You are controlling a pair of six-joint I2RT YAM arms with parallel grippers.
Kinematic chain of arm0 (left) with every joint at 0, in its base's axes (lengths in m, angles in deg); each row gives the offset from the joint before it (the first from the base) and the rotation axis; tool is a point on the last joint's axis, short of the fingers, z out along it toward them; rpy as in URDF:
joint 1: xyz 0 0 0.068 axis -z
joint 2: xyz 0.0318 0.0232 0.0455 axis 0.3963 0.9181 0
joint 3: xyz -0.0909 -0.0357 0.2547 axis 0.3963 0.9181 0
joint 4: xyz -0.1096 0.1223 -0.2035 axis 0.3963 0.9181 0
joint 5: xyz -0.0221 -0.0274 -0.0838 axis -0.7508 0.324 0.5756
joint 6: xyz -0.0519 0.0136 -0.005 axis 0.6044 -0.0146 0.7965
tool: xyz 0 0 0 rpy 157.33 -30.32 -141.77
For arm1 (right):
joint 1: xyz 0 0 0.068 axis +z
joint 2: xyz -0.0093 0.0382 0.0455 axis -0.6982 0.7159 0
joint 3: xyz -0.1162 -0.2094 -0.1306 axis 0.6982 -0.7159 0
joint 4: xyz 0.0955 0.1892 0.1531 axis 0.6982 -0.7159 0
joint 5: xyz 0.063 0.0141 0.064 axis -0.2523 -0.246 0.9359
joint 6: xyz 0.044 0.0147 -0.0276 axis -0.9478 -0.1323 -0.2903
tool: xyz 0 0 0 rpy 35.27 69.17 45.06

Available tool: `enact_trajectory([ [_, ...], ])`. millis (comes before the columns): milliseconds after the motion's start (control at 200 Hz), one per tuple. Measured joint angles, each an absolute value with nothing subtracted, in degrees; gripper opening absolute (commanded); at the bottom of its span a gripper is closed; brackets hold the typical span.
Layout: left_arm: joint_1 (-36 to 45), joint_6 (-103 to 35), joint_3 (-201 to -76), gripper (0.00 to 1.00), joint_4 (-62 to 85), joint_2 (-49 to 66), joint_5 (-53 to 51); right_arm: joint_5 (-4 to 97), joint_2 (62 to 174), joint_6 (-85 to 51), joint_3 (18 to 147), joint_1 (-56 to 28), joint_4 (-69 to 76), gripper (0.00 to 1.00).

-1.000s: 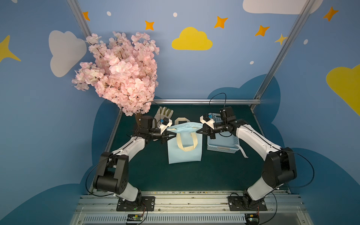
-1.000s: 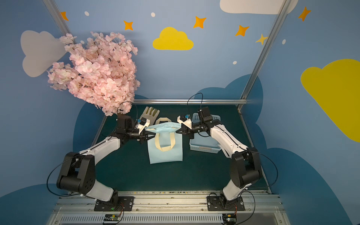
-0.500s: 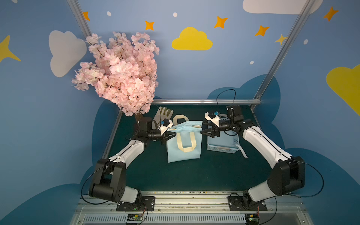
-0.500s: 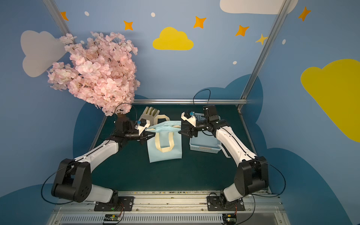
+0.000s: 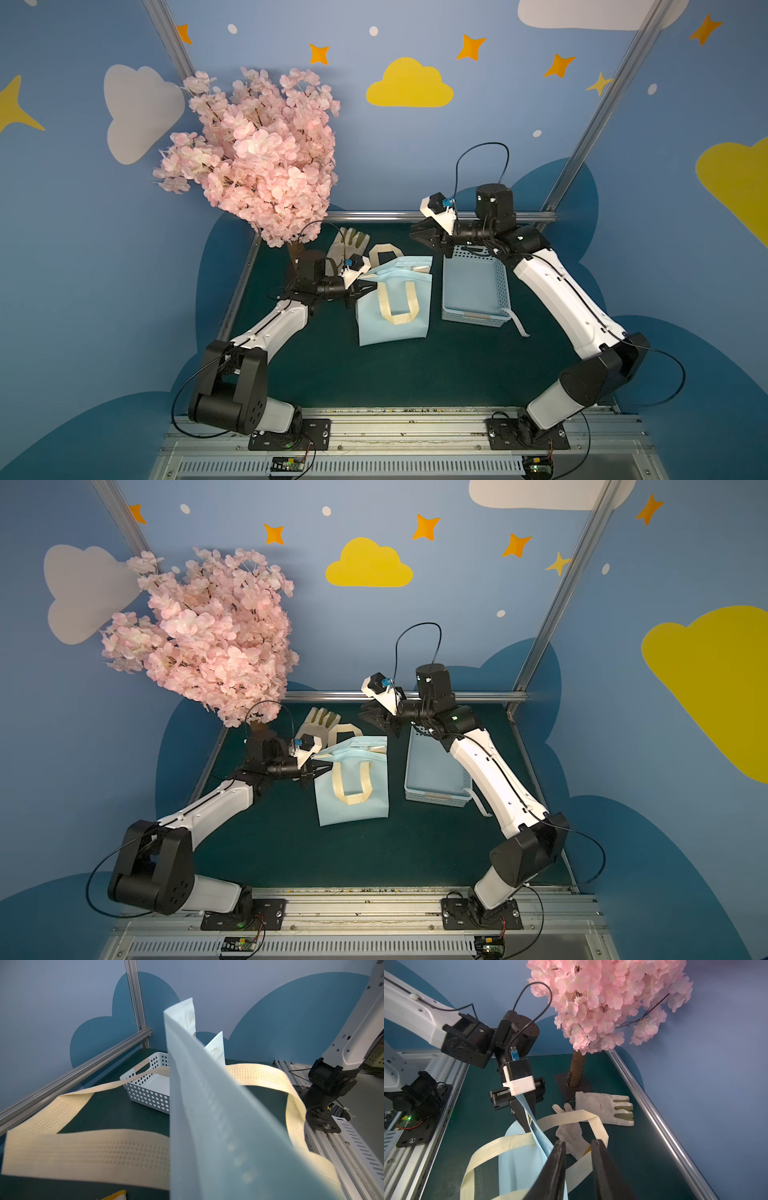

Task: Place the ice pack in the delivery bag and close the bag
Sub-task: Seal the delivery bag at the center of the board.

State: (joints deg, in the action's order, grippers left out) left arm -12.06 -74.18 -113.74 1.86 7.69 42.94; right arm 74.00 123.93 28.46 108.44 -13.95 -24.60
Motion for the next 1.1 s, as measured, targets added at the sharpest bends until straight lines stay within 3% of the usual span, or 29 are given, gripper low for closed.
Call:
enact_trajectory([
  [345,-12.1,-75.1,-113.7,0.02,1.7,7.8,42.7,64.1,133.3,31.8,114.1,-9.5,-34.7,0.30],
  [1101,-12.1,-75.3,-113.9,0.02,0.8,8.9,41.9,65.5,133.0,35.6,110.5,-5.9,-41.8,0.31],
])
